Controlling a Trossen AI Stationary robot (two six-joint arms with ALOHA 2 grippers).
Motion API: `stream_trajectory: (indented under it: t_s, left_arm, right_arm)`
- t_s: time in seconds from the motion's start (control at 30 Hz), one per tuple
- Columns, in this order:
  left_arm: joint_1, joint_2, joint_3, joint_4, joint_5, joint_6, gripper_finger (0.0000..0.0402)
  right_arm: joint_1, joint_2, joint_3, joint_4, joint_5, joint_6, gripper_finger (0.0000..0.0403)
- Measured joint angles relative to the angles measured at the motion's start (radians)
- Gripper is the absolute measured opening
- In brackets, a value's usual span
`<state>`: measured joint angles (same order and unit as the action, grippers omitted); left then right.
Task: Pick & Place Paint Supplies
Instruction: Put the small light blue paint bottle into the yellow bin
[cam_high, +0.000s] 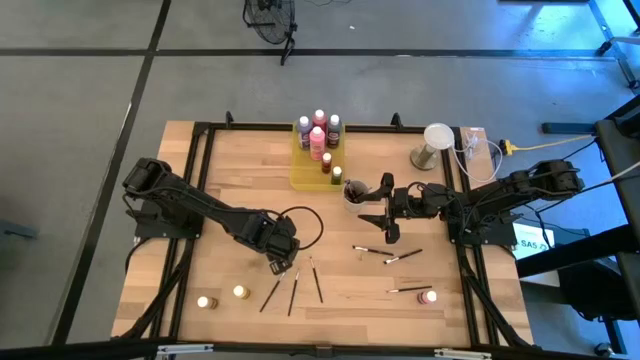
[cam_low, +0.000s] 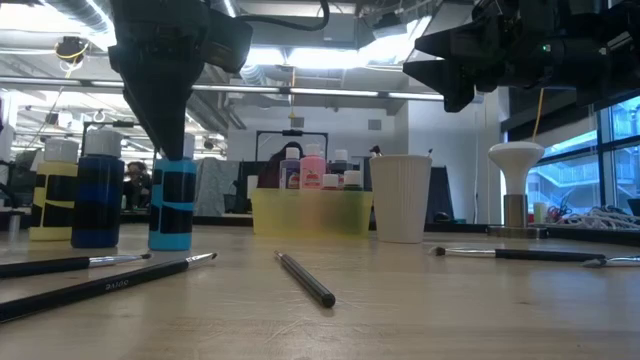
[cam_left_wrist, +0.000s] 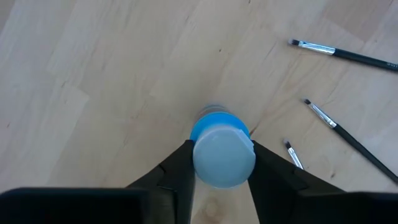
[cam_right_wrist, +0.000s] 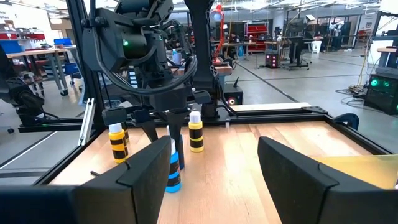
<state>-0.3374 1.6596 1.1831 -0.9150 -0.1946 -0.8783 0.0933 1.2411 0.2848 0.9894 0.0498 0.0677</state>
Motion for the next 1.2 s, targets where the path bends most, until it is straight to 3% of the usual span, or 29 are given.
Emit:
stream_trajectory:
  t_s: [0.6,0.73,1.0,1.2]
  left_arm:
    - [0.011,0.003,0.023,-0.014,-0.073,0.011,0.0115]
    - [0.011,0.003,0.088,-0.033,-0.095,0.044,0.0115]
    - [0.052,0.003,0.334,-0.32,-0.141,0.047,0.0115]
    - [0.186,0.001,0.492,-0.398,-0.163,0.133,0.0115]
  right_arm:
    - [0.0,0.0,0.0,-0.012,0.0,0.0,0.0242]
    - [0.0,0.0,0.0,-0.017,0.0,0.0,0.0242]
    - [0.0,0.0,0.0,-0.014,0.0,0.0,0.0242]
    - [0.0,0.0,0.0,-0.013,0.0,0.0,0.0242]
